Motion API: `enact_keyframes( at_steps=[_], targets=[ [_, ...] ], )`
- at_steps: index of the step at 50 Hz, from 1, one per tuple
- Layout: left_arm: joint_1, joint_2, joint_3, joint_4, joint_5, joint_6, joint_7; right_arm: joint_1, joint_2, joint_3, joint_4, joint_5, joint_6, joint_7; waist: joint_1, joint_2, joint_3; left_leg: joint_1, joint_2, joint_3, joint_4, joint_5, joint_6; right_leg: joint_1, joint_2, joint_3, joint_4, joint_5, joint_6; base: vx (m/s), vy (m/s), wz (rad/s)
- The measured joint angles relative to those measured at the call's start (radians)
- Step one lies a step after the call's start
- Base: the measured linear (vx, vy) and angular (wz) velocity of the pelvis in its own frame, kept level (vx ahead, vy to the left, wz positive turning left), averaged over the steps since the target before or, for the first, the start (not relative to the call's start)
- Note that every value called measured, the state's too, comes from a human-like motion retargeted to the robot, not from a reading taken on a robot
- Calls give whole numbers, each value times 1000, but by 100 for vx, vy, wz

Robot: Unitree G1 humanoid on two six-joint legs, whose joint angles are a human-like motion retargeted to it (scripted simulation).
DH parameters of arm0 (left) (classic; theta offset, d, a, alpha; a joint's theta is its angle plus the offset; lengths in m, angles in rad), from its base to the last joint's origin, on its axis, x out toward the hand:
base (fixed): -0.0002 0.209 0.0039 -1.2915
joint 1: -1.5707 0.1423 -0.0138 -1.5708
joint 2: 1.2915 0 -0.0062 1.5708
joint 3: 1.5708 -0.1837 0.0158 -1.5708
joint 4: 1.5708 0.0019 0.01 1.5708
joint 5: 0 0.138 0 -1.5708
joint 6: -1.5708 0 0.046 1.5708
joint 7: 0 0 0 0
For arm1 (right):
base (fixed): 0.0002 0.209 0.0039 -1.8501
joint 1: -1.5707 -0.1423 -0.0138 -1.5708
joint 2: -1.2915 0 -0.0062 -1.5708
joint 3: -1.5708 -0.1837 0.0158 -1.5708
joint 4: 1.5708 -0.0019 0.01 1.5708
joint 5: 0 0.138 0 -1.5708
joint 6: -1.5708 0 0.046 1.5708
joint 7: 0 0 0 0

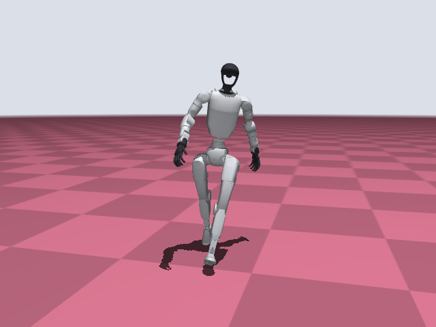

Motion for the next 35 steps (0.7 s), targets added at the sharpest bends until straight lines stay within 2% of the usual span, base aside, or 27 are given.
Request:
enact_keyframes(
  at_steps=[2, 3, 4, 5, 7, 8, 10, 12, 15, 18, 20, 22, 23, 25, 27, 28, 30, 32, 33, 35],
  targets=[
    [60, -14, 42, -5, 45, 10, -84, 37, -4, -41, -5, -7, -10, -5, -19, 87, 38, 144, 0, -131, 5, 92, 5, 101, 58, 60, 71, 230, 37, 131, 32, 165],
    [75, -16, 56, -9, 100, 21, -148, 68, -4, -70, 3, -25, -12, 14, -17, 138, 50, 211, 20, -182, 20, 118, 2, 97, 105, 73, 185, 333, 92, 121, 5, 153],
    [62, -2, 43, -15, 147, 30, -207, 86, -5, -73, 29, -28, -5, 50, 12, 156, 28, 223, 59, -222, 45, 121, -3, -29, 153, -2, 408, 367, 111, 108, -34, 110],
    [34, 19, 17, -21, 190, 39, -264, 97, -6, -63, 66, -22, 8, 95, 53, 158, -10, 207, 108, -256, 76, 111, -8, -215, 202, -121, 686, 367, 113, 98, -20, 103],
    [-54, 51, -59, -64, 108, 52, -193, 118, 8, -7, 162, 15, 42, 119, 73, 58, -108, 56, 2, -357, 170, 79, 78, -604, 77, -190, 995, 225, 104, 98, 49, 202],
    [-87, 62, -85, -105, 74, 52, -153, 152, 21, 4, 201, -3, 55, 118, 61, 44, -116, 49, -60, -418, 206, 62, 101, -693, -4, -218, 1046, 139, 79, 102, 64, 343],
    [-163, 87, -142, -210, 30, 38, -115, 222, 54, 14, 265, -50, 68, 119, 21, 44, -115, 84, -124, -566, 251, 33, 97, -788, -129, -337, 1033, 2, -30, 102, 28, 442],
    [-247, 113, -218, -333, 20, 10, -128, 295, 96, 9, 315, -90, 67, 124, -57, 59, -105, 162, -152, -750, 252, 25, 71, -797, -187, -422, 881, -73, -73, 99, -8, 538],
    [-356, 141, -333, -508, 25, -41, -155, 400, 160, -3, 355, -118, 64, 133, -209, 55, -78, 296, -170, -993, 210, 39, 33, -728, -242, -451, 489, -44, -25, 95, -32, 565],
    [-451, 152, -399, -631, -9, -83, -145, 455, 210, -13, 348, -122, 81, 175, -362, 0, -16, 436, -166, -1103, 151, 78, 17, -630, -349, -404, 125, 44, 50, 88, -57, 496],
    [-478, 143, -408, -681, -52, -105, -147, 486, 231, -14, 316, -120, 95, 219, -430, -34, 25, 526, -126, -1085, 120, 99, 14, -591, -396, -288, 11, 116, 106, 79, -75, 352],
    [-471, 124, -385, -698, -119, -103, -141, 506, 235, -7, 275, -105, 108, 246, -440, -50, 56, 591, -74, -973, 142, 90, 44, -559, -400, -195, 6, 211, 112, 72, -83, 203],
    [-461, 108, -372, -700, -155, -91, -129, 513, 231, -5, 260, -96, 115, 248, -440, -71, 66, 607, -87, -901, 174, 88, 87, -536, -434, -173, 22, 224, 110, 67, -75, 150],
    [-443, 89, -337, -691, -202, -47, -90, 495, 218, 4, 245, -74, 139, 239, -431, -94, 98, 568, -92, -672, 381, 21, 194, -476, -451, -186, 86, 134, 71, 60, -73, 141],
    [-409, 78, -319, -660, -131, -19, -79, 456, 210, 22, 275, -49, 133, 200, -452, -88, 68, 359, -35, -476, 749, -76, 309, -466, -417, -290, 165, -2, 45, 45, -82, 189],
    [-396, 76, -317, -634, -92, -20, -81, 422, 206, 46, 306, -35, 121, 185, -460, -59, 21, 204, 8, -477, 935, -125, 325, -502, -352, -348, 193, -45, 17, 30, -92, 172],
    [-384, 60, -325, -583, -81, -29, -64, 323, 187, 106, 388, -31, 117, 184, -447, -31, -85, -97, -82, -599, 1160, -217, 331, -624, -278, -414, 231, -77, -19, 20, -80, 115],
    [-356, 42, -329, -549, -134, -38, -46, 226, 161, 158, 456, -73, 132, 195, -392, -56, -132, -238, -152, -556, 1113, -300, 331, -684, -269, -414, 244, -67, -13, 29, -53, 34],
    [-342, 32, -328, -535, -185, -41, -37, 175, 146, 185, 483, -96, 144, 201, -357, -81, -142, -269, -134, -448, 1013, -321, 331, -701, -275, -402, 244, -58, -1, 42, -28, -28],
    [-305, 11, -315, -516, -314, -45, -11, 80, 107, 220, 513, -155, 163, 196, -257, -140, -125, -209, -161, -184, 653, -287, 331, -700, -326, -340, 231, -34, 58, 52, 6, -91]
  ],
)
